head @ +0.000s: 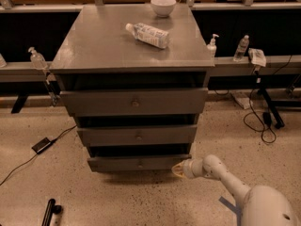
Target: Open bottom drawer
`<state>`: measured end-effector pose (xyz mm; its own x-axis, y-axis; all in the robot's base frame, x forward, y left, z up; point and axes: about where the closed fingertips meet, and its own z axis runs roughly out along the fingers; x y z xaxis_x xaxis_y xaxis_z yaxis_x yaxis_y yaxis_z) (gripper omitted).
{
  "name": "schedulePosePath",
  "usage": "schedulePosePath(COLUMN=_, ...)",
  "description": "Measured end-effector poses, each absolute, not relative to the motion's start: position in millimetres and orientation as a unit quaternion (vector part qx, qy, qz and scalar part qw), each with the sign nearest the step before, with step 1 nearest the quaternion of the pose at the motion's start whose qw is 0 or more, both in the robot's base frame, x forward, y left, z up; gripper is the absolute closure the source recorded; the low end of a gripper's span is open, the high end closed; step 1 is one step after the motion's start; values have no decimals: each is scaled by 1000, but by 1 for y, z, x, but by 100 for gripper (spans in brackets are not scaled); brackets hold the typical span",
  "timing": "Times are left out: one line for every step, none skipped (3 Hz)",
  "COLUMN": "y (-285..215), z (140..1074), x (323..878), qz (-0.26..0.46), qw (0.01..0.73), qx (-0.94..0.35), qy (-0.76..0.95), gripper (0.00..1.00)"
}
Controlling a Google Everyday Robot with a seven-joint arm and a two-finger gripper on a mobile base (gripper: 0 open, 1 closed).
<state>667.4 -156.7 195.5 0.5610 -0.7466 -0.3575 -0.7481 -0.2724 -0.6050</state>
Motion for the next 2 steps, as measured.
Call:
schedulePosePath(y=-156, z=202, x=680, qz=-34, qw=390, qx=-764, qy=513, gripper=27)
schedulePosePath(y=-161, z=209, x=691, qz=-65, qw=395, qx=-742, qy=539, gripper=5)
